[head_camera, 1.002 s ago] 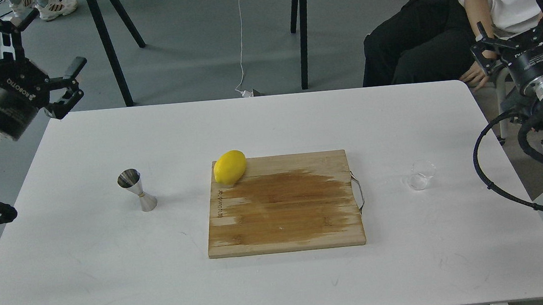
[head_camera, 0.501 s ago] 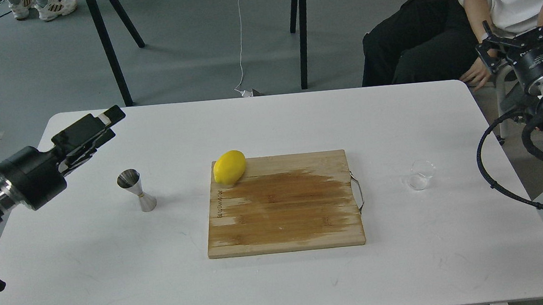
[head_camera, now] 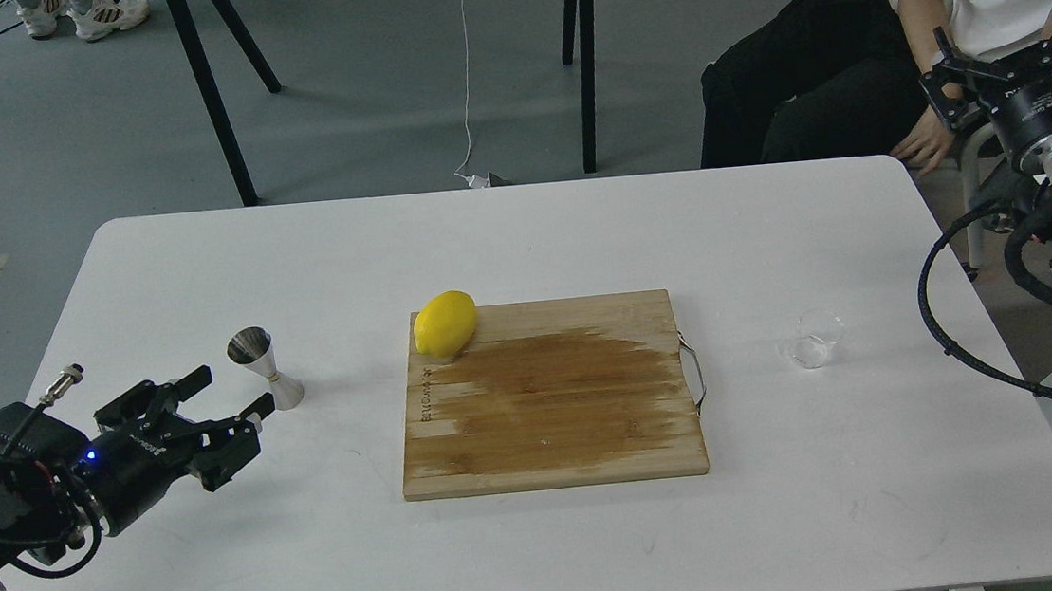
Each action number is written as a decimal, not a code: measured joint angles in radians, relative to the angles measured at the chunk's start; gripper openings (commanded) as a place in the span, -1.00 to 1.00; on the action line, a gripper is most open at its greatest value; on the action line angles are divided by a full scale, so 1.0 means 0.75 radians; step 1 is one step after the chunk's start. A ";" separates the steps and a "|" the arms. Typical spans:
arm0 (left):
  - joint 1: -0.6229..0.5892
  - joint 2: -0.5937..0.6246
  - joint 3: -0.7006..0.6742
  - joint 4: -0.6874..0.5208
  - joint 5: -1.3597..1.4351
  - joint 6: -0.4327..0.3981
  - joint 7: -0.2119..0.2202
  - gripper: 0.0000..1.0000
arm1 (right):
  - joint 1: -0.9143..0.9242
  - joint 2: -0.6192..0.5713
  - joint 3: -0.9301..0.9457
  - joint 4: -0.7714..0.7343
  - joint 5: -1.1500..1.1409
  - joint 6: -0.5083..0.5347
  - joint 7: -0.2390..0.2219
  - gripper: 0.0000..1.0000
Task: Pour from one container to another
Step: 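Close the left gripper around the metal jigger and lift it, then carry the jigger with the left gripper onto the cutting board beside the lemon, then open the left gripper and pull the left arm back, then move the right gripper toward the small clear glass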
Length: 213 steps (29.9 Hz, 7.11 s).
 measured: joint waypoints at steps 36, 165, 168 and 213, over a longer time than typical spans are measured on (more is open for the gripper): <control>-0.242 -0.441 0.002 0.616 0.071 0.092 -0.002 0.61 | -0.020 -0.014 0.056 0.136 0.002 -0.117 0.003 1.00; -0.557 -0.315 0.443 0.223 -0.349 0.096 -0.189 0.97 | -0.285 -0.178 0.102 0.106 0.001 0.034 -0.020 1.00; -0.574 -0.318 0.382 0.225 -0.719 0.088 -0.189 0.99 | -0.354 -0.178 0.113 0.167 0.007 0.034 -0.051 1.00; -0.800 -0.562 -0.090 0.946 -2.670 -1.105 -0.167 1.00 | -0.864 0.208 0.117 0.801 0.317 -0.853 -0.127 1.00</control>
